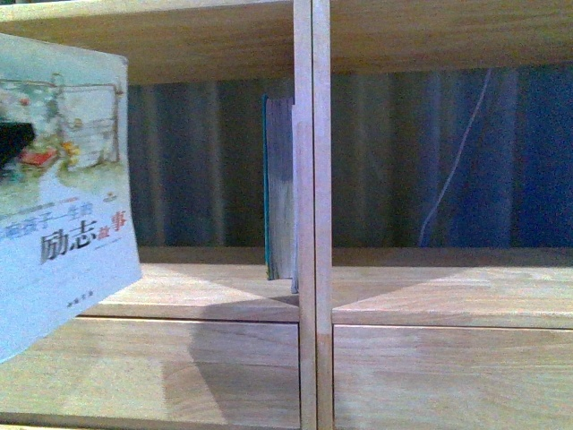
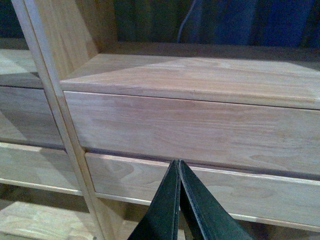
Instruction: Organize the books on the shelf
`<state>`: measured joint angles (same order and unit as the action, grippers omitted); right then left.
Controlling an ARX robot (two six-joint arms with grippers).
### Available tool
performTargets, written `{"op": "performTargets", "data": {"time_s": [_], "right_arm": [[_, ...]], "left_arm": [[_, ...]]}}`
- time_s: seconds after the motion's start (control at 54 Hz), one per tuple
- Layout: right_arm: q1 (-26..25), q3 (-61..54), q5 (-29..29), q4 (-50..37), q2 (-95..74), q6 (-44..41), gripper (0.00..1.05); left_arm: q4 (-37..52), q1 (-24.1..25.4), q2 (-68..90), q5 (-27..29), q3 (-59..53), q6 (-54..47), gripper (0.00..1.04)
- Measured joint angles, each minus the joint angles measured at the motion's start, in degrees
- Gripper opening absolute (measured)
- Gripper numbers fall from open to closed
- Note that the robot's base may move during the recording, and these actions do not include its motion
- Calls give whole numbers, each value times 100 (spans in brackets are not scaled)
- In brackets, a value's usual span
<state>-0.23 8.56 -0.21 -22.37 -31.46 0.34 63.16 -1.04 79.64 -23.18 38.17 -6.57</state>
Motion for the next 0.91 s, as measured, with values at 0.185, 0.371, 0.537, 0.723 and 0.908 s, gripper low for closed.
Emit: {"op": "performTargets", "data": {"time_s": [0.185,0.371,0.537,0.723,0.908], "right_arm": [[2,-247,0,107,369,0,3],[2,-413,2,282,721,0,3],[2,-518,2,457,1010,0,3],[2,-632,2,684,1338,0,3],[2,-778,4,708,1598,-2,3]], "left_arm": [[-33,-573,835,442,616,-533,7],[-109,-874,1491,767,1255,-931,7],[-245,-892,1856,964,1810,-1158,7],[-330,-841,2173,1001,2343,-1292,7],[-387,-852,2680,1147,2859,-1366,7]]}}
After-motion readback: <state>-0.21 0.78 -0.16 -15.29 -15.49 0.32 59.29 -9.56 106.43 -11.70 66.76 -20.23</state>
